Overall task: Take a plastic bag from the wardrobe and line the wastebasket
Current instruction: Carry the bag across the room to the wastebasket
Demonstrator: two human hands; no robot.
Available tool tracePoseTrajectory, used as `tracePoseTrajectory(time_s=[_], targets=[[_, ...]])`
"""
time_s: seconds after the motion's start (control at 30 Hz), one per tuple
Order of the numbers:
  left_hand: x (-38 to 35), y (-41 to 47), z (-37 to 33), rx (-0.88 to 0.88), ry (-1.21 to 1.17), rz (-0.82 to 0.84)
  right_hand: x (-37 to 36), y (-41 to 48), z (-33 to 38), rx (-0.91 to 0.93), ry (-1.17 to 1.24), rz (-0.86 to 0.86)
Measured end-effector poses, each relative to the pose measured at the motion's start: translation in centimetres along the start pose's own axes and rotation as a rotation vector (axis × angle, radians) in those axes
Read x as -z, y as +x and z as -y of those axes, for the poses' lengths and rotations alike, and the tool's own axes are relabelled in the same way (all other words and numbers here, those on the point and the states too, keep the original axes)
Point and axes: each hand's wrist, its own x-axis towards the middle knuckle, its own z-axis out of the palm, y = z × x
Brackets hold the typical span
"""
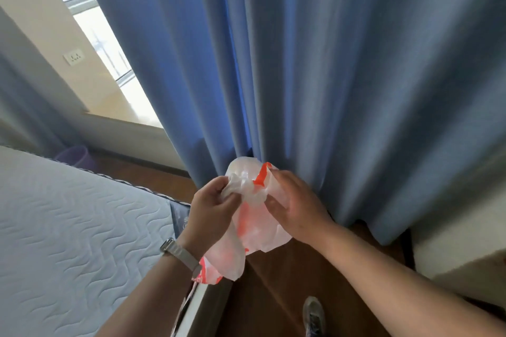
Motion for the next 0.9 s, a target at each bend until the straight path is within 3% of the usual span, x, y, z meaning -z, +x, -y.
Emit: tracePoseTrajectory(time_s=[0.3,0.63,0.9], targets=[[-3.6,9.2,-1.4,0.046,0.116,-0.166,4.6,10.3,-5.3,0.093,0.058,0.097],[-3.1,14.1,0.1,0.115,0.114,-0.255,3.2,18.4,-5.2,0.163,0.068,0.205],[1.0,19.5,4.9,0.142,0.089,-0.362,-1.8,26.8,-3.7,0.225,0.039,0.321]])
